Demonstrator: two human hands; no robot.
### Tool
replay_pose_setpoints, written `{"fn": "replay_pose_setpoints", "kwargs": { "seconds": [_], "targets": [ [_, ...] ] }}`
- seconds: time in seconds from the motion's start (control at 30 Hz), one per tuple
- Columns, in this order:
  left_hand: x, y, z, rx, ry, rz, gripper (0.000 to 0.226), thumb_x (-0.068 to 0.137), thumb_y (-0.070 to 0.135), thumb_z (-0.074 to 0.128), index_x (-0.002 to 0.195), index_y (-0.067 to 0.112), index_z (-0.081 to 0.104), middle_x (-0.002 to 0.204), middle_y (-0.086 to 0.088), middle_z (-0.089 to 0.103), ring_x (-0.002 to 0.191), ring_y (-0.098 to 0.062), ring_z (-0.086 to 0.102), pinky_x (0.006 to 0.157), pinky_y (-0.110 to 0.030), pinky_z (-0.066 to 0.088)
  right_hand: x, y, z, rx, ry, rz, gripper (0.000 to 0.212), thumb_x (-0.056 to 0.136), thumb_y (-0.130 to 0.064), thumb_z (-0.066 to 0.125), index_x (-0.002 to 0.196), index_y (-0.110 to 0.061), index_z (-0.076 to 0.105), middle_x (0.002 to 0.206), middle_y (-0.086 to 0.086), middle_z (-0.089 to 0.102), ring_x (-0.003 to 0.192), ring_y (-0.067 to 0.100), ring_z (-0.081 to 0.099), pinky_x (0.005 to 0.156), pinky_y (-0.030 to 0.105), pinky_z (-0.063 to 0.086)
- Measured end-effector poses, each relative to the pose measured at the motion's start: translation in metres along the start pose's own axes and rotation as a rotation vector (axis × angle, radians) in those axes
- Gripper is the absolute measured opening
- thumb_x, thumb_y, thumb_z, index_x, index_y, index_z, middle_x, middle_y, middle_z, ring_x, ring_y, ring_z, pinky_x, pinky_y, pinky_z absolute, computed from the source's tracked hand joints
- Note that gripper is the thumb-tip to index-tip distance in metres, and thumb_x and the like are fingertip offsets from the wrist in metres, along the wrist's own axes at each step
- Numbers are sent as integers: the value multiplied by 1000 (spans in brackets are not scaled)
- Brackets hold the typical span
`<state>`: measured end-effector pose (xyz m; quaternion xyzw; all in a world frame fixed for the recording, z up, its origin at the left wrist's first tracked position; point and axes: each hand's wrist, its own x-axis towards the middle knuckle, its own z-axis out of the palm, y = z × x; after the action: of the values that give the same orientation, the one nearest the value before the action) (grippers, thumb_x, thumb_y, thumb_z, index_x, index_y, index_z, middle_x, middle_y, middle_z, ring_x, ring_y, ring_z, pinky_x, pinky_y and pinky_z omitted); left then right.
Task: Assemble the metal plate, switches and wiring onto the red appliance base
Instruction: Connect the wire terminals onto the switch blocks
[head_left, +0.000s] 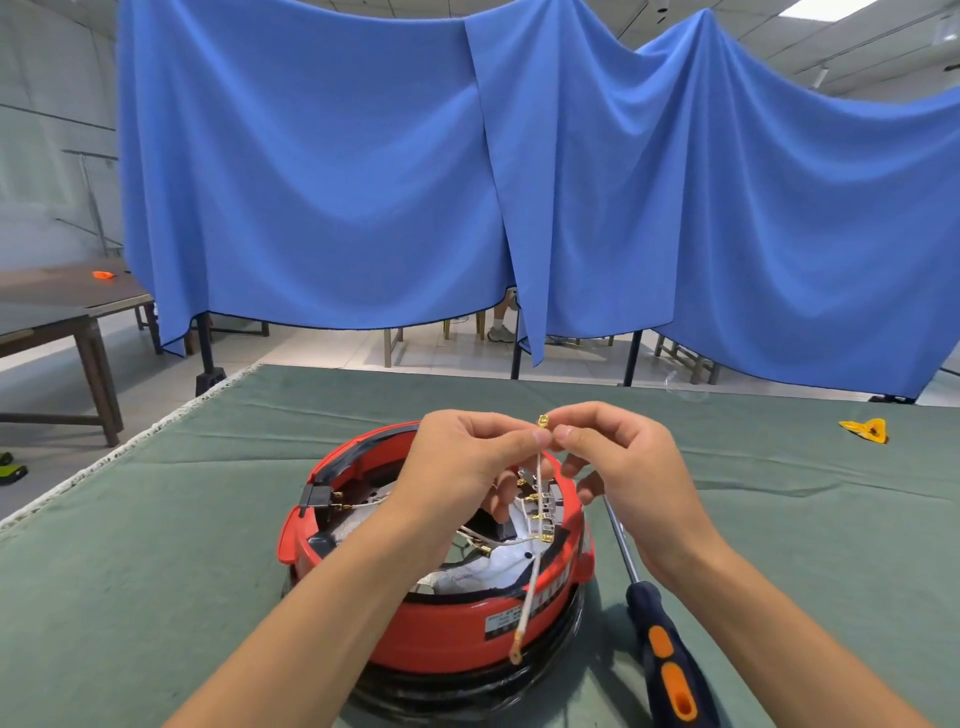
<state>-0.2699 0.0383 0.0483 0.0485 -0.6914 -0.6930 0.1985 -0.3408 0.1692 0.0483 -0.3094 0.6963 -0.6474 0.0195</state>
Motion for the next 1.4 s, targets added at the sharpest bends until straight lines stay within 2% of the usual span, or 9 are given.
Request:
{"fn": "replay_pose_setpoints", "kwargs": {
  "seconds": [0.17,0.3,0.47,0.6,0.7,0.8,0.9,1.2,1.4],
  "targets": [
    [1,12,-9,151,-76,-32,14,84,18,71,73,12,77,54,0,61,41,-9,42,40,-20,38,-2,-2,-1,41,-40,-44,14,82,-28,68,77,-16,72,69,-2,69,59,6,57,50,17,44],
    [4,18,-15,417,-85,9,14,84,18,69,72,16,77,58,3,66,52,-5,51,47,-19,44,-4,0,3,-1,-45,-86,9,82,-18,71,73,-17,71,60,-8,66,54,-2,57,51,11,43],
    [5,15,-13,297,-72,-24,14,88,16,66,80,9,75,57,2,65,48,-7,52,48,-22,49,-3,2,9,35,50,-75,10,83,-12,71,72,-12,73,53,-9,64,49,-2,55,48,10,41],
    [13,11,-14,278,45,-60,16,89,16,65,76,11,73,48,5,56,35,-6,37,36,-17,31,7,6,12,-57,123,-57,20,87,-22,66,68,-23,75,58,-10,66,54,-3,57,52,16,44],
    [20,7,-20,308,44,-116,16,88,14,65,74,10,72,49,3,61,35,-9,34,34,-16,28,21,20,14,-335,244,-49,17,86,-22,62,74,-28,71,72,-11,69,75,4,62,67,34,51],
    [20,-4,-25,301,12,-196,14,87,11,63,75,8,70,54,-1,66,33,-9,36,33,-15,28,27,39,20,-500,197,52,18,86,-14,57,84,-28,69,94,-7,68,94,16,60,81,36,50],
    [26,-10,-30,323,-6,-293,11,87,7,62,79,3,68,56,-3,67,33,-9,41,33,-15,31,32,49,22,-400,106,143,21,86,-5,57,90,-21,70,93,-3,70,89,14,63,75,26,47],
    [62,-13,-25,601,-131,-553,9,88,16,61,86,9,66,61,2,70,39,-7,55,44,-15,39,33,53,24,-374,124,122,21,87,-5,59,82,-23,68,87,-3,70,89,17,64,84,35,51],
    [70,-24,-19,477,-134,-654,10,90,13,57,87,8,65,61,1,68,40,-7,56,41,-13,37,33,58,25,-349,134,141,22,88,-7,56,81,-25,67,88,-2,69,88,18,63,82,35,50]
  ]
}}
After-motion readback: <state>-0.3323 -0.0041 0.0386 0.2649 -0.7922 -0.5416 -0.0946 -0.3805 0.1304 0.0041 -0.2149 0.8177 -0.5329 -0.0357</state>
